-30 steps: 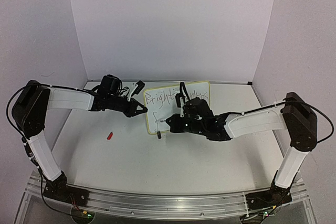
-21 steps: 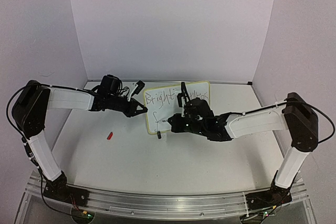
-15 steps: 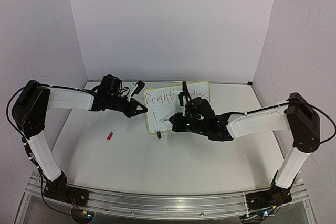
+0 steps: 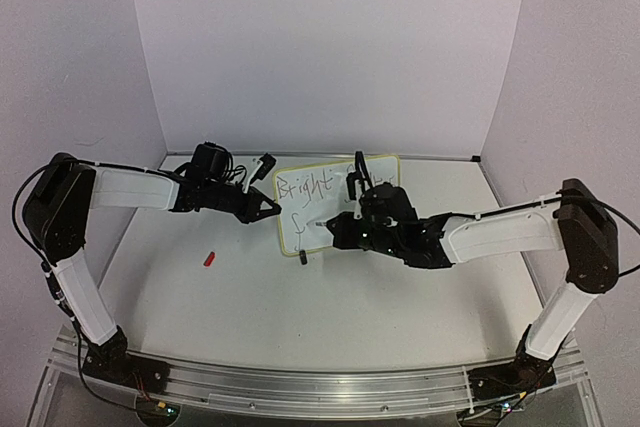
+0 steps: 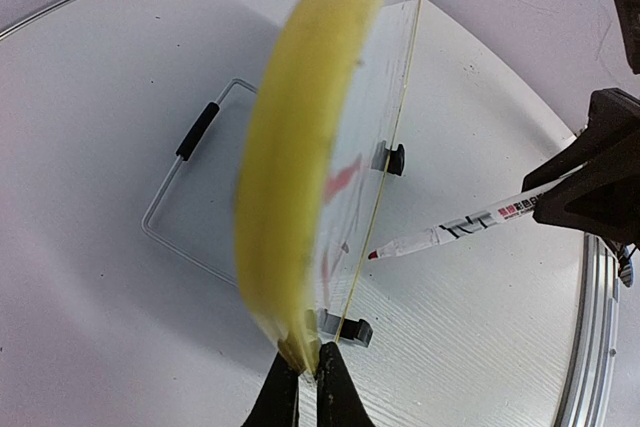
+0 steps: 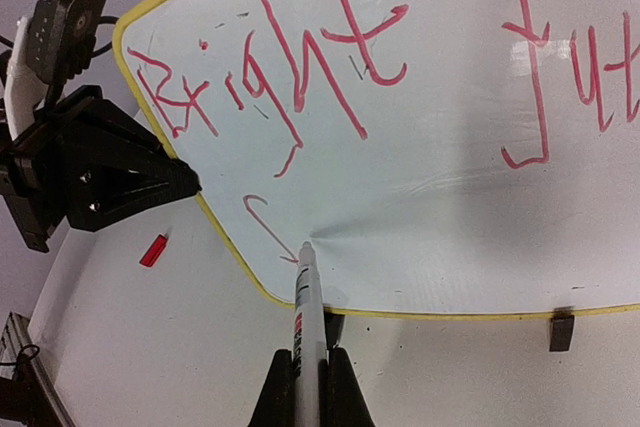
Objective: Write a sentence on the whiteboard
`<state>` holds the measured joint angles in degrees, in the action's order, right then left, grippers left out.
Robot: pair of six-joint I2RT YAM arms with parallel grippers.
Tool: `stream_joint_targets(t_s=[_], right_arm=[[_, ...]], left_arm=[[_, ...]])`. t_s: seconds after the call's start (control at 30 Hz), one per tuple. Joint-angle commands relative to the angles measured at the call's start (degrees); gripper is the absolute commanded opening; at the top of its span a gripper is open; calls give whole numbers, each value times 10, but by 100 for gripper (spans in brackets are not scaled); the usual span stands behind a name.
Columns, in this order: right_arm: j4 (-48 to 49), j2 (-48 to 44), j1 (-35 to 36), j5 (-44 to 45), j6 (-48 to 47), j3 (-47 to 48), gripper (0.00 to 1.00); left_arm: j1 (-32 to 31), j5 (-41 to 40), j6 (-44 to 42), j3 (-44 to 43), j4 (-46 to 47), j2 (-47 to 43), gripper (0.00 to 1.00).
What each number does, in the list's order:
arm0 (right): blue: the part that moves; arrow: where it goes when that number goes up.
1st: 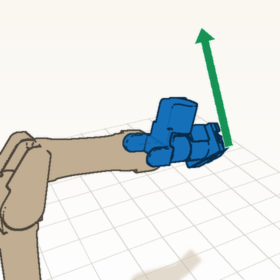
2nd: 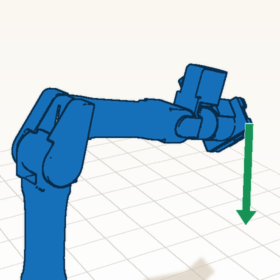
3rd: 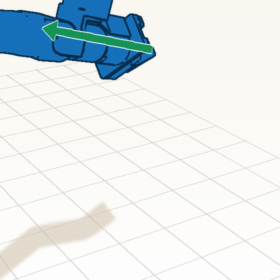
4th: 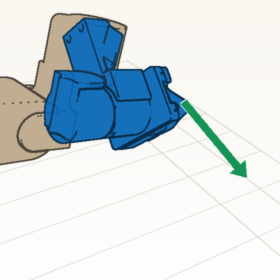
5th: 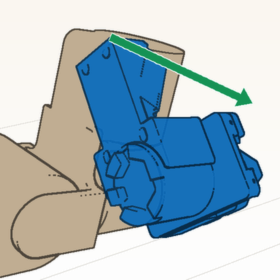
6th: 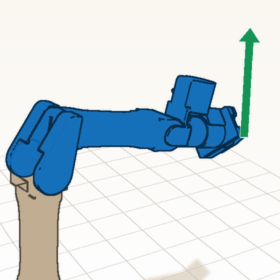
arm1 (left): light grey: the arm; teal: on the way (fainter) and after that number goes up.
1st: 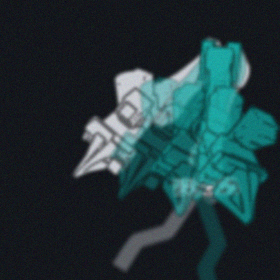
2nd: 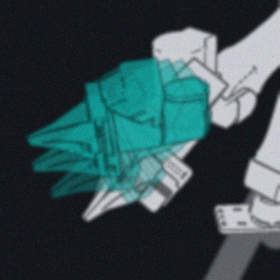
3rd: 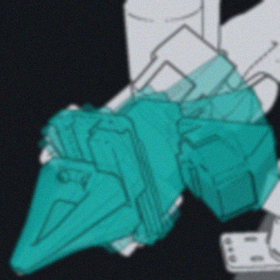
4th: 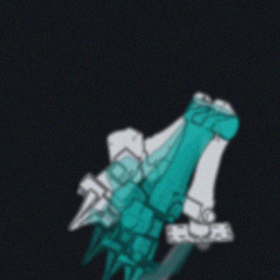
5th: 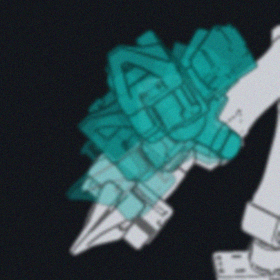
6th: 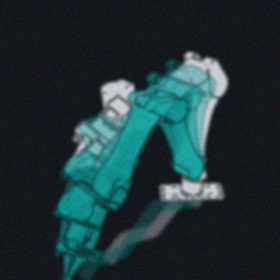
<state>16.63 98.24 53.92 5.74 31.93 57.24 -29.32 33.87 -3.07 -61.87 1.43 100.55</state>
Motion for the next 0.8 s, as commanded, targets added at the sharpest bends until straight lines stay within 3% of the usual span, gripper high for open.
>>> stream_joint_targets(t_s=[0.0,0.77], right_arm=[[2,-3,-3,21,12,2,0],[-43,30,-2,25,0,38,0]], left_arm=[[5,-47,-17,-7,-27,-3,0],[5,-47,-17,-9,-27,-1,0]])
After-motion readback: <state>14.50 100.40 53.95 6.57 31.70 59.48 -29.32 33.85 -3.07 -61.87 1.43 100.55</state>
